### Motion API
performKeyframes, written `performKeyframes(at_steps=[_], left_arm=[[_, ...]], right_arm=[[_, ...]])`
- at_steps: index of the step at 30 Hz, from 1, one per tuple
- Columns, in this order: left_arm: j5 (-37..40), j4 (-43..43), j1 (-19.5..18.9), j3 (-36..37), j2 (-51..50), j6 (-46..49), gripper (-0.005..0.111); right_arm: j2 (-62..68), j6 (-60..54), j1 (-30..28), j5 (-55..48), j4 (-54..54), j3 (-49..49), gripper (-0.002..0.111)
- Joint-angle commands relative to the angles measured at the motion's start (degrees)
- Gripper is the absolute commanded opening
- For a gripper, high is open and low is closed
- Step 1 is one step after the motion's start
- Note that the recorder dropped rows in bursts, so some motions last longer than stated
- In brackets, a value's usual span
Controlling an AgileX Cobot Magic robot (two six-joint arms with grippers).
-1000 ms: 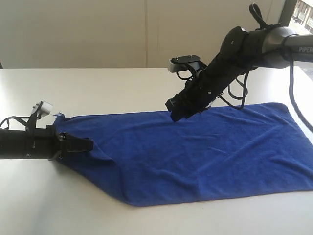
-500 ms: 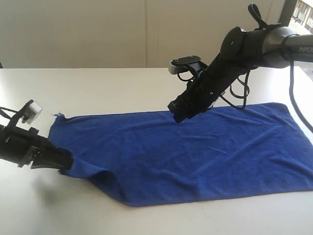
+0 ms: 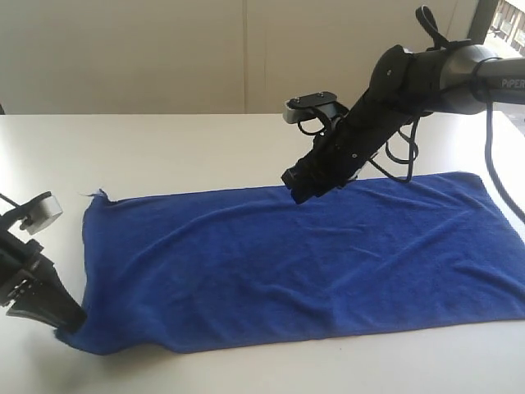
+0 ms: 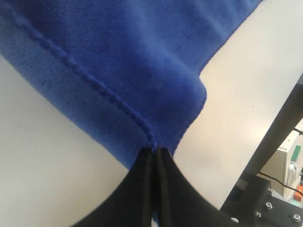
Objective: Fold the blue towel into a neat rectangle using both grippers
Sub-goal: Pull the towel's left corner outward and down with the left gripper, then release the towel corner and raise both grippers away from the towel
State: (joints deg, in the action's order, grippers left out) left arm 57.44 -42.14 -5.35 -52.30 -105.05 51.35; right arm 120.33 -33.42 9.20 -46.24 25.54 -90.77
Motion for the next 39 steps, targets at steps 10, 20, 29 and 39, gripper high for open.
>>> performKeyframes(at_steps=[10, 20, 29, 39], left_arm=[[-3.8, 8.9, -0.2, -0.1, 0.6, -3.5, 0.052], [-3.4, 24.8, -0.2, -4.2, 0.6, -21.7, 0.057], [-6.7, -9.3, 0.7, -15.0, 2.0, -8.0, 0.000], [-29.4, 5.5, 12.2, -24.0, -5.9, -14.8, 0.000]], right_arm=[[-0.2, 0.3, -0.3, -0.3, -0.1, 0.1, 0.040], [-0.2, 0.3, -0.5, -1.3, -1.9, 0.1, 0.040], [-0.8, 8.6, -7.7, -1.5, -15.0, 0.0, 0.013], [-0.8, 9.2, -16.3, 0.4, -15.8, -0.7, 0.000]])
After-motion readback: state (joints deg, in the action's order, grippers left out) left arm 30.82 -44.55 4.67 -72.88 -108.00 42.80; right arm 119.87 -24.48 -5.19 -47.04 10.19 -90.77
